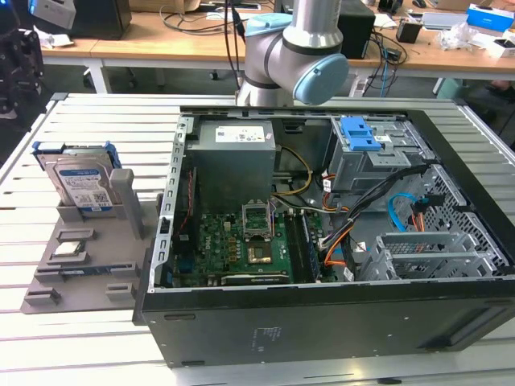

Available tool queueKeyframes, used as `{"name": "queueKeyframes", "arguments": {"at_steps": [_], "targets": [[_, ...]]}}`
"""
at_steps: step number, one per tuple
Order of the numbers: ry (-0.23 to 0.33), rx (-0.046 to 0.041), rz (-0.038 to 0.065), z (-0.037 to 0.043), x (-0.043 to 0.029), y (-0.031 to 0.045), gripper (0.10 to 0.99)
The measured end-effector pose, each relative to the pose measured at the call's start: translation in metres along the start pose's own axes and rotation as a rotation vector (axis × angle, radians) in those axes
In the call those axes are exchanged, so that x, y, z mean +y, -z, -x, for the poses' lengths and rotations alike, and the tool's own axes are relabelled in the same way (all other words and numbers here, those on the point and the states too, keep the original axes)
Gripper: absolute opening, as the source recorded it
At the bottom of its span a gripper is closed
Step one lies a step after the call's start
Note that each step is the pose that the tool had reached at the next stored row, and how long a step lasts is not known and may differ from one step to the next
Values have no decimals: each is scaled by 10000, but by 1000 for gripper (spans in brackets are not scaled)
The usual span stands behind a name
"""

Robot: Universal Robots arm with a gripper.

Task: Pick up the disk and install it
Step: 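Pick up the disk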

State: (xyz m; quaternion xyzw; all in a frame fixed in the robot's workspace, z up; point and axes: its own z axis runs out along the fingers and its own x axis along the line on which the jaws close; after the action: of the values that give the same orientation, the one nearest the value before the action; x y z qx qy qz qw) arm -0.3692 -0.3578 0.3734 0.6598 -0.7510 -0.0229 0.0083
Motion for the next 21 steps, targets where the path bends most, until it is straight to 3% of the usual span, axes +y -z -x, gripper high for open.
{"name": "queueKeyframes", "arguments": {"at_steps": [10, 13, 21], "targets": [[0, -1, 0, -1, -6, -80, 482], [0, 0, 0, -2, -13, -169, 482], [0, 0, 0, -3, -17, -214, 482]]}}
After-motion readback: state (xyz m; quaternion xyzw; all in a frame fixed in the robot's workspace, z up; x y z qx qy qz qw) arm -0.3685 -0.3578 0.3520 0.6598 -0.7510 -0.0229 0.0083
